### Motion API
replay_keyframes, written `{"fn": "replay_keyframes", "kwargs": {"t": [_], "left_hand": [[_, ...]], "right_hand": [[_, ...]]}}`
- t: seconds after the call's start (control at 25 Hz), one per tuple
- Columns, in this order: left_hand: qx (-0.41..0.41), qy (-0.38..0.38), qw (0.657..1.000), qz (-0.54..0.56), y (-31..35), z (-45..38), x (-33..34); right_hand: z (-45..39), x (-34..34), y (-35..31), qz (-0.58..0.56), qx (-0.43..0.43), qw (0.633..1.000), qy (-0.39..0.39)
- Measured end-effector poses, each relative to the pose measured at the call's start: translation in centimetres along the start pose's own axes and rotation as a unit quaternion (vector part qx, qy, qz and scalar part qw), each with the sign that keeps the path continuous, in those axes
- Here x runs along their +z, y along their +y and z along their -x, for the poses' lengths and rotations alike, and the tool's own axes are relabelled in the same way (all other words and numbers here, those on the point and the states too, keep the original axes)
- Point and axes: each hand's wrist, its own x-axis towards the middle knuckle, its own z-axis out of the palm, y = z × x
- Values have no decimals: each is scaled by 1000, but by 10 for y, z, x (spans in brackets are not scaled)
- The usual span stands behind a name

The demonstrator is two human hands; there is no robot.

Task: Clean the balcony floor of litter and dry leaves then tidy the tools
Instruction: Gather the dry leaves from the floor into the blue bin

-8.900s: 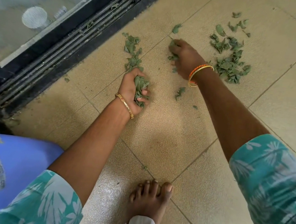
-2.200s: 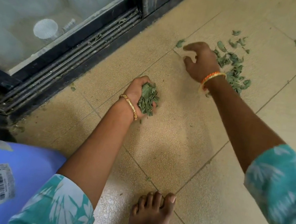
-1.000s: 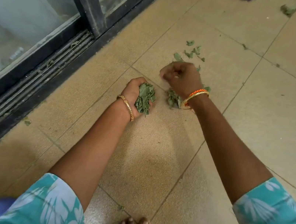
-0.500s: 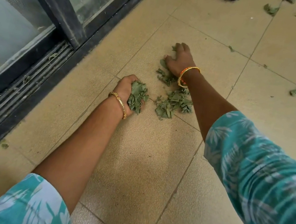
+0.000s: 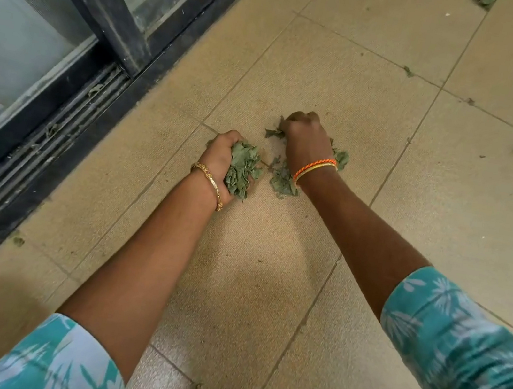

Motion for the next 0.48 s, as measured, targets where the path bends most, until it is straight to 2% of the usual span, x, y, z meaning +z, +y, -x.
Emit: {"fn": "replay_keyframes", "kwargs": {"t": [0.08,0.16,0.32,0.36,0.48], "left_hand": [[-1,-8,1000,-8,-1,2,-5],[-1,-28,1000,-11,-1,6,-9],[0,-93,996,1,-6,20,-14],[1,-103,995,11,-10,24,-16],[11,-125,991,47,-19,30,-25]], "right_hand": [[-4,1,1,-16,21,1000,10],[-9,-3,1,-110,64,991,50],[16,-26,-38,-320,65,916,235],[30,-28,-52,-340,63,906,243],[67,-25,-78,-361,57,918,152]]}}
